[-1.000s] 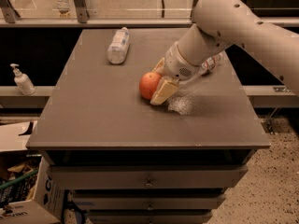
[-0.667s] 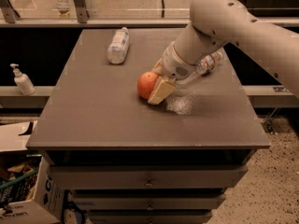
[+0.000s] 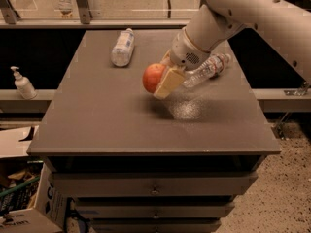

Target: Pick apple

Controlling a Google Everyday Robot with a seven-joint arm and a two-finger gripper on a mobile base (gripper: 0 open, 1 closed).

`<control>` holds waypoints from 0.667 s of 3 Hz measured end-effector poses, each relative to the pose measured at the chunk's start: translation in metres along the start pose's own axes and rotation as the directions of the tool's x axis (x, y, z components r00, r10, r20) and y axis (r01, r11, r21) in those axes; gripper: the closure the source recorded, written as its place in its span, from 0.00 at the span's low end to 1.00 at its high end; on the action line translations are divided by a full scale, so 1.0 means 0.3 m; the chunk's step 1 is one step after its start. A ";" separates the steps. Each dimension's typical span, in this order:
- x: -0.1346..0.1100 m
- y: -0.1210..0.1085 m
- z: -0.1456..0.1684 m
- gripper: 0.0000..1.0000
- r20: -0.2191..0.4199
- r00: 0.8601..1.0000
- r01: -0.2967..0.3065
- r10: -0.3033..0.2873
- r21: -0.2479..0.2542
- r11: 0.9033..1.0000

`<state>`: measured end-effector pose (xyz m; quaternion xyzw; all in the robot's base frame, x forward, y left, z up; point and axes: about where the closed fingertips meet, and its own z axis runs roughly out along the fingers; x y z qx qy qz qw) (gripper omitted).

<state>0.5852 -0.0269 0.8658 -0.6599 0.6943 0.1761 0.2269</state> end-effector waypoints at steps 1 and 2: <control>-0.051 0.007 -0.112 1.00 0.086 0.996 -0.026 0.026 -0.003 1.000; -0.071 0.007 -0.125 1.00 0.104 0.994 -0.023 0.023 -0.003 1.000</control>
Offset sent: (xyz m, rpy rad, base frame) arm -0.0039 -0.0047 0.0311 0.0755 0.0081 -0.0137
